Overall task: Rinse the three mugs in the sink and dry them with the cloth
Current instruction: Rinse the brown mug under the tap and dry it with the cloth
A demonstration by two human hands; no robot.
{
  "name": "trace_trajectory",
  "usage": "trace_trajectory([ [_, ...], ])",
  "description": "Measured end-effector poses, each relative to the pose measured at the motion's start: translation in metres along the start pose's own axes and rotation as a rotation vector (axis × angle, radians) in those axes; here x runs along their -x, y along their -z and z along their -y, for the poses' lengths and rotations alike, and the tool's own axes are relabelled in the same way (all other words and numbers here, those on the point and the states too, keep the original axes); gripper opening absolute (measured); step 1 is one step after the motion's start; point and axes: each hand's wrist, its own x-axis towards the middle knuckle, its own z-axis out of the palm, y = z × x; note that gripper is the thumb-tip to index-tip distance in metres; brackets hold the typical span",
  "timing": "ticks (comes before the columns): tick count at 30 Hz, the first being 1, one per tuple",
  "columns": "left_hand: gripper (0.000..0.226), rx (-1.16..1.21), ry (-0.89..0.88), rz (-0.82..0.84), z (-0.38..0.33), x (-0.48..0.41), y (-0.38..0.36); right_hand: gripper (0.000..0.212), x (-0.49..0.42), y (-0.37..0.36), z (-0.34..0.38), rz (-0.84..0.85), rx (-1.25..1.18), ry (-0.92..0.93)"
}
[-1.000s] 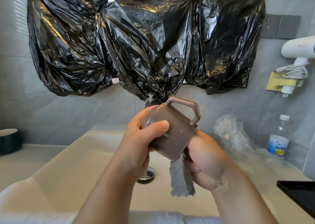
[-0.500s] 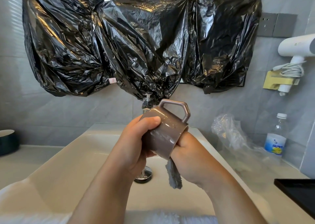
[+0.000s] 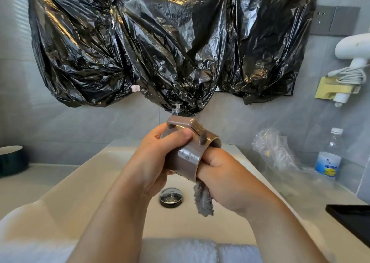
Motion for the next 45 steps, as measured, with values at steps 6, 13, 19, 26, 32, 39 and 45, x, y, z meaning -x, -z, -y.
trace_trajectory([
  [6, 0.046, -0.018, -0.122, 0.023, 0.0, -0.001, 0.001, 0.024, -0.002, -0.01, 0.011, 0.155, -0.77, -0.098],
  [13, 0.039, -0.02, -0.163, 0.03, -0.003, -0.002, 0.005, 0.02, 0.0, -0.014, 0.016, 0.012, -0.754, -0.201],
  [19, 0.037, -0.031, -0.072, -0.003, 0.0, -0.001, 0.003, 0.026, 0.002, -0.009, 0.008, -0.081, 0.16, 0.049],
  [26, 0.063, 0.014, 0.077, -0.003, -0.006, 0.001, 0.004, 0.017, 0.0, 0.0, 0.002, -0.182, 0.547, -0.088],
  [32, 0.052, -0.022, 0.003, -0.127, 0.003, -0.002, -0.017, 0.025, -0.002, -0.004, -0.002, -0.151, 0.443, 0.005],
  [39, 0.052, 0.098, 0.016, -0.202, 0.005, -0.003, -0.02, 0.03, -0.007, -0.009, -0.004, -0.061, -0.114, -0.092],
  [45, 0.052, 0.235, -0.018, -0.265, 0.001, -0.003, -0.022, 0.032, -0.005, -0.006, 0.01, -0.047, -0.875, -0.128],
])
